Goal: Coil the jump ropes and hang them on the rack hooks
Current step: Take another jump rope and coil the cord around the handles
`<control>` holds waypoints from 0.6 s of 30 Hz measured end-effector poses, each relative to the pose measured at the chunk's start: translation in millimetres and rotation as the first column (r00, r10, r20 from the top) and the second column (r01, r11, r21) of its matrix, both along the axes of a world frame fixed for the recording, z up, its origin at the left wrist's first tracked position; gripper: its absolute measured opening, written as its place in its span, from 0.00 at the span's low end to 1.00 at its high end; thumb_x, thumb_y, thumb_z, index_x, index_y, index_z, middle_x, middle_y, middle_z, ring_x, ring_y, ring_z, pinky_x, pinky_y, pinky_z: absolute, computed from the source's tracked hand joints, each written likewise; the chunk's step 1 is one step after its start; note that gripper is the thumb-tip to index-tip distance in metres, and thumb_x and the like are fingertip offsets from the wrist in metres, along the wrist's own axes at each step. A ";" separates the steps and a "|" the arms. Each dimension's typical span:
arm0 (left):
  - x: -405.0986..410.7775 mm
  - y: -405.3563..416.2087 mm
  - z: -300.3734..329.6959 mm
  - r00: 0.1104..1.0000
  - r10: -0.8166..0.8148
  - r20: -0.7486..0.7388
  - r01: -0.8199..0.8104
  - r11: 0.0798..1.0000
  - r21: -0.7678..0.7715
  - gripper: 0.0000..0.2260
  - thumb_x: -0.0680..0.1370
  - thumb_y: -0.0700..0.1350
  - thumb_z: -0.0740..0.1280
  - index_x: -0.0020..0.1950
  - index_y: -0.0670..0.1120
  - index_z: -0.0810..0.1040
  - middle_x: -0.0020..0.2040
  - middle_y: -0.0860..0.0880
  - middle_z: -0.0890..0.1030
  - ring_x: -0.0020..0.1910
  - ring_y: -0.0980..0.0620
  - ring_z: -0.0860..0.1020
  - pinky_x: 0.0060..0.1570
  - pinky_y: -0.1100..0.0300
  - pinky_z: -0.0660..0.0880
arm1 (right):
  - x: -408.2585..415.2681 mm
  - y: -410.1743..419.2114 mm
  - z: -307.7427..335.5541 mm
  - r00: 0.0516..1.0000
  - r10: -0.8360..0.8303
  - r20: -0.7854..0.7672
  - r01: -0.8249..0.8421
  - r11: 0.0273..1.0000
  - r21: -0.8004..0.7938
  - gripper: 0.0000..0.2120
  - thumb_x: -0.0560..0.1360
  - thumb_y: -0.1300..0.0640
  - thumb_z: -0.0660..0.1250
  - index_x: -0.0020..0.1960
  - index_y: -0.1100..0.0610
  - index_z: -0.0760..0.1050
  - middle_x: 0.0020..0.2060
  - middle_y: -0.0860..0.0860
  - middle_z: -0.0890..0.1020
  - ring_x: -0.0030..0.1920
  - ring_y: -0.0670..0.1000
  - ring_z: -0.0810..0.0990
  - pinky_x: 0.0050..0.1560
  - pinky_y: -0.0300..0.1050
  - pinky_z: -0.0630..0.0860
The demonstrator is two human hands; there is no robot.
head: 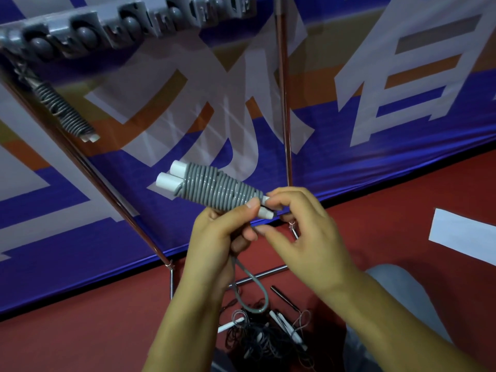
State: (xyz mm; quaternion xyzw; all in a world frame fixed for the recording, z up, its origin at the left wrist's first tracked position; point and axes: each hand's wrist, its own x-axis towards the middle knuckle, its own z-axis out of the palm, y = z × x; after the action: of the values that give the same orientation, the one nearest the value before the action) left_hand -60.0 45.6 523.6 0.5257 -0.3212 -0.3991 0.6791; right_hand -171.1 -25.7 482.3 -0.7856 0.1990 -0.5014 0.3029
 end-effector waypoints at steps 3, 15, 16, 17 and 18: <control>-1.6 2.0 -1.4 1.000 -0.031 0.003 0.031 0.999 0.015 0.03 0.69 0.38 0.71 0.38 0.39 0.78 0.24 0.50 0.74 0.19 0.60 0.67 0.21 0.70 0.63 | -0.8 -3.4 2.0 0.997 -0.071 0.009 0.071 0.997 0.026 0.11 0.69 0.51 0.68 0.50 0.55 0.78 0.44 0.43 0.78 0.43 0.38 0.77 0.46 0.25 0.71; 19.0 1.4 -4.5 0.952 -0.242 -0.186 0.249 0.969 0.011 0.06 0.73 0.42 0.63 0.41 0.41 0.69 0.27 0.46 0.72 0.19 0.60 0.60 0.21 0.68 0.59 | -2.5 -1.0 -5.3 0.996 -0.061 0.067 0.055 0.995 0.080 0.10 0.75 0.52 0.67 0.49 0.57 0.81 0.38 0.49 0.81 0.38 0.45 0.80 0.37 0.43 0.76; 19.6 0.2 -7.4 0.945 -0.261 -0.196 0.267 0.964 0.005 0.06 0.74 0.42 0.63 0.41 0.41 0.69 0.27 0.47 0.72 0.19 0.60 0.60 0.20 0.68 0.59 | -2.4 -1.0 -5.6 0.996 -0.053 0.073 0.045 0.994 0.099 0.10 0.75 0.52 0.66 0.49 0.57 0.81 0.39 0.49 0.81 0.38 0.46 0.80 0.38 0.45 0.77; 19.9 -0.6 -10.6 0.940 -0.278 -0.200 0.282 0.959 -0.004 0.06 0.74 0.42 0.63 0.41 0.41 0.69 0.27 0.47 0.72 0.18 0.61 0.60 0.20 0.68 0.60 | -2.7 -1.0 -5.9 0.996 -0.044 0.078 0.035 0.992 0.120 0.10 0.75 0.51 0.66 0.48 0.57 0.81 0.39 0.49 0.81 0.39 0.47 0.80 0.38 0.46 0.77; 20.2 -1.1 -14.2 0.938 -0.288 -0.193 0.291 0.957 -0.012 0.06 0.75 0.42 0.63 0.43 0.40 0.69 0.27 0.48 0.72 0.18 0.61 0.60 0.20 0.69 0.60 | -2.9 -0.8 -6.4 0.996 -0.034 0.082 0.022 0.990 0.139 0.10 0.75 0.51 0.66 0.48 0.56 0.81 0.39 0.49 0.81 0.39 0.48 0.81 0.38 0.48 0.77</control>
State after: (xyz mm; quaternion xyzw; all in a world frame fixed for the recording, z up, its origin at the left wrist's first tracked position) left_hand -39.8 44.5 509.4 0.4374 -0.3246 -0.5462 0.6364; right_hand -174.0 -26.5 476.0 -0.7381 0.2312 -0.5234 0.3576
